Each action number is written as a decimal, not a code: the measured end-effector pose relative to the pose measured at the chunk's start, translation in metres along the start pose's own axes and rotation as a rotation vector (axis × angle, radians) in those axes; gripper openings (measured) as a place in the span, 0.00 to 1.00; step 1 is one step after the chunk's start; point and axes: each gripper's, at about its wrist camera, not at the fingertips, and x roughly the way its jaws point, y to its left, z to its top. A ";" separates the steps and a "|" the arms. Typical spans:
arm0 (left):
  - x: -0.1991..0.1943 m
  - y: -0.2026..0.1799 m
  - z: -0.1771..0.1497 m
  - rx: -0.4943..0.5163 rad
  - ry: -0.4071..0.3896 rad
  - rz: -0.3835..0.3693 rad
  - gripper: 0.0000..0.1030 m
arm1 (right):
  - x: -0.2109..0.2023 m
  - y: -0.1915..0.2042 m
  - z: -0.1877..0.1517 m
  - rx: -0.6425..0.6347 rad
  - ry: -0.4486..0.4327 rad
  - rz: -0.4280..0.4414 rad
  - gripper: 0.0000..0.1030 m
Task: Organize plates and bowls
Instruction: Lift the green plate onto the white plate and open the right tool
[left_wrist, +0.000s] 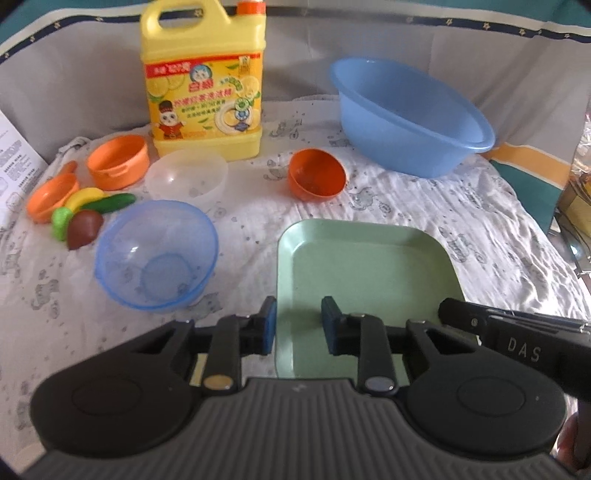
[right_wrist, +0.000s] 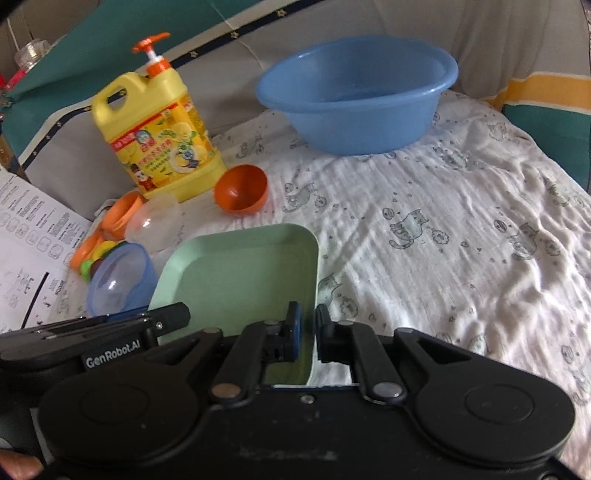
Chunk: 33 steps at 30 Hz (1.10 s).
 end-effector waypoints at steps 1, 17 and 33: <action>-0.008 0.002 -0.003 -0.004 -0.004 0.001 0.24 | -0.005 0.002 -0.002 -0.004 0.001 0.005 0.10; -0.129 0.109 -0.078 -0.140 -0.054 0.110 0.24 | -0.056 0.120 -0.064 -0.170 0.097 0.167 0.10; -0.166 0.186 -0.166 -0.244 0.004 0.147 0.24 | -0.057 0.199 -0.135 -0.357 0.237 0.216 0.10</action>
